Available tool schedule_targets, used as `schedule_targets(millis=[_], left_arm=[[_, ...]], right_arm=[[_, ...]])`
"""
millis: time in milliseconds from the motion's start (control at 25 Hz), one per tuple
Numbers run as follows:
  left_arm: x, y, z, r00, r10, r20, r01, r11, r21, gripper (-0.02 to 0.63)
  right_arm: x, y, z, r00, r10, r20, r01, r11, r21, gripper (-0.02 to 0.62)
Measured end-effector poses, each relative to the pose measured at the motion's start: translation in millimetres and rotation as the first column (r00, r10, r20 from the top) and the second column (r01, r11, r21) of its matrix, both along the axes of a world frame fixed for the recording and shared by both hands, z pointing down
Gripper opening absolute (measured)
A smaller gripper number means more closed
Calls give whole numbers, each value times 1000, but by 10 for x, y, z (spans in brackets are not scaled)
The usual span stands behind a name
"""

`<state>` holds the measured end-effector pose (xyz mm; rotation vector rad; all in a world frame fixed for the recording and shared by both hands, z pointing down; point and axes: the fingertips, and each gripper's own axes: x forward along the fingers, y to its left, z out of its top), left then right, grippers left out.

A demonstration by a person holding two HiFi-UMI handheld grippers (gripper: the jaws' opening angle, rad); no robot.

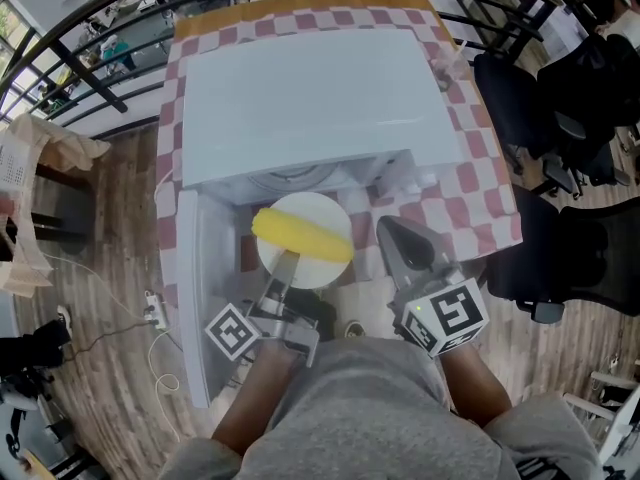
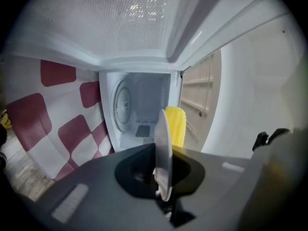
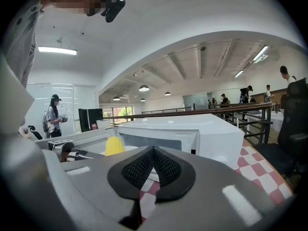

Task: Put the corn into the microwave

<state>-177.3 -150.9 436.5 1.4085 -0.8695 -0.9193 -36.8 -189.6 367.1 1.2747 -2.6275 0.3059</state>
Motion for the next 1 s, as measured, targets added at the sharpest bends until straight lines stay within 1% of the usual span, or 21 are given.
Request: schedule_targets(millis=[120,400,520,680,800,920,1000], left_arm=[[8,-123,70,999,-30,-36,30,1000,2,17],[-44,-320,221,999,-47,-5,47,999,-20,17],[-105,-377,258,998,-66,-18,65,997,-28,17],[-105,-431,298,997,-79,-19,79,997,-28,17],[-93,-493,328,994,-102,-36,100,994,-50,17],[-114,-575,363,993,-119,-2,119,992,-53,17],[-148,-599,418,990,-139,6,139,988,-64,17]], right_arm=[[-51,-63,30,1000,5,-8,-5,1000,-3,0],[-82,-193,19,999,26,-22,-25,1000,4,0],[-52,-248,5,999,33,-23,-33,999,11,-2],[-13,-286,-4,1000,15,-22,-15,1000,10,-1],[20,-316,-16,1000,-3,-10,3,1000,10,0],[68,-396,-34,1000,-27,4,27,1000,13,0],[66,-439,-47,999,-48,17,48,999,17,0]])
